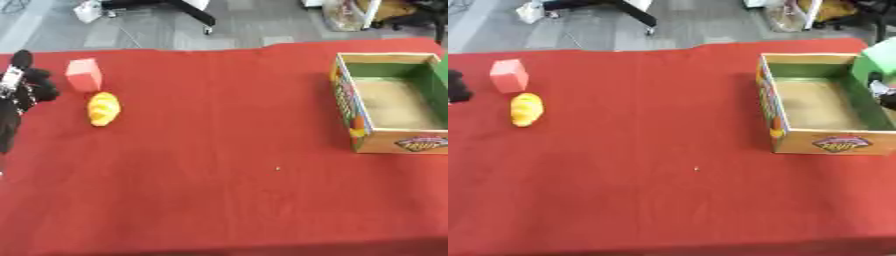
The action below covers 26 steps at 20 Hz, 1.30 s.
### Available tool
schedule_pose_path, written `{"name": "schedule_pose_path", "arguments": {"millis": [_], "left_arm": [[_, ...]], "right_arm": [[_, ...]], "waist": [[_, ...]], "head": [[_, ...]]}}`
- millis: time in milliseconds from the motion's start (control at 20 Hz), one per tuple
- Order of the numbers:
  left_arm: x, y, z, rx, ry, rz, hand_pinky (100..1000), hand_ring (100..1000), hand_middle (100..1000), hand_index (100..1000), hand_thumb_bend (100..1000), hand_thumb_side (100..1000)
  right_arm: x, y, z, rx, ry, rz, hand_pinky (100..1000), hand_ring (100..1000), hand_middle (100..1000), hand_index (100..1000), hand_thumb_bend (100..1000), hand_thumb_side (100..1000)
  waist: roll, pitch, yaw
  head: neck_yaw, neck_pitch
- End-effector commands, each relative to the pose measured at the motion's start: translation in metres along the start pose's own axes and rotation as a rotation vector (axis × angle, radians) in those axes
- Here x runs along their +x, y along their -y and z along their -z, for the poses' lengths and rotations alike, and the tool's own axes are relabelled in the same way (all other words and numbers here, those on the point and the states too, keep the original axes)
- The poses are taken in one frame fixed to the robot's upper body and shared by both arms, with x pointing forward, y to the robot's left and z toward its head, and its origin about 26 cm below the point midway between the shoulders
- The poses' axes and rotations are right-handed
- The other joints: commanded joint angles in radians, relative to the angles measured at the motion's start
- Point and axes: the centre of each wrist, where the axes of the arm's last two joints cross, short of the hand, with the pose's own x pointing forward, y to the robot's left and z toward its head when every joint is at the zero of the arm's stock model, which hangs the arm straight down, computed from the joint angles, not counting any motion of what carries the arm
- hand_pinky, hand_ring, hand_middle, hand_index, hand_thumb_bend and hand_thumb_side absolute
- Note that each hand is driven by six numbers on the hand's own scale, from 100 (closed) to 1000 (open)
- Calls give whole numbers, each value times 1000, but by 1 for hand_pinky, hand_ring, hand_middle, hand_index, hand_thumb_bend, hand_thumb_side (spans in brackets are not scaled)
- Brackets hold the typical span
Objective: Pick up the objects with one hand, pass them to the other hand, and then place them into the box on the other side of the table.
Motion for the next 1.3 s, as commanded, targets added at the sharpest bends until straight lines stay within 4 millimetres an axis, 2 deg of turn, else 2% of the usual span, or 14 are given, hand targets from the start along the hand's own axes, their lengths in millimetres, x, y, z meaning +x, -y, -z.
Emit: {"name": "schedule_pose_path", "arguments": {"millis": [50,400,650,750,900,1100,1150,1200,1300], "left_arm": [[11,-5,1,9,31,7,754,592,531,656,466,786],[9,-4,1,8,29,-4,754,591,531,656,467,785],[8,-2,1,-1,28,-11,754,591,531,656,468,786],[8,-1,2,-4,28,-12,754,591,531,656,468,786],[7,0,2,-7,27,-15,754,591,530,656,468,786],[6,0,2,-6,25,-19,753,591,530,656,469,786],[5,0,2,-6,24,-21,753,591,530,656,470,786],[5,0,2,-6,23,-22,753,591,530,656,470,786],[4,0,1,-5,23,-24,753,591,530,655,470,786]], "right_arm": [[-2,28,5,-6,16,-43,554,301,267,838,100,710],[6,32,7,17,58,-40,560,306,272,871,103,782],[21,36,11,38,157,-85,581,329,292,938,301,765],[26,38,13,57,195,-126,602,355,315,959,396,729],[30,38,15,106,237,-194,630,393,346,984,464,622],[30,37,17,176,268,-276,666,437,389,1000,453,326],[30,36,17,194,277,-294,670,439,391,1000,451,278],[30,36,17,210,284,-307,671,440,392,1000,447,241],[30,40,18,230,290,-320,670,435,387,1000,438,223]], "waist": [[-8,-8,2],[-8,-9,5],[-8,-8,8],[-8,-8,10],[-8,-8,12],[-9,-8,14],[-9,-8,15],[-9,-9,14],[-9,-9,13]], "head": [[3,-2],[3,-2],[-3,-2],[-7,-2],[-10,-2],[-11,-2],[-10,-2],[-9,-2],[-8,-2]]}}
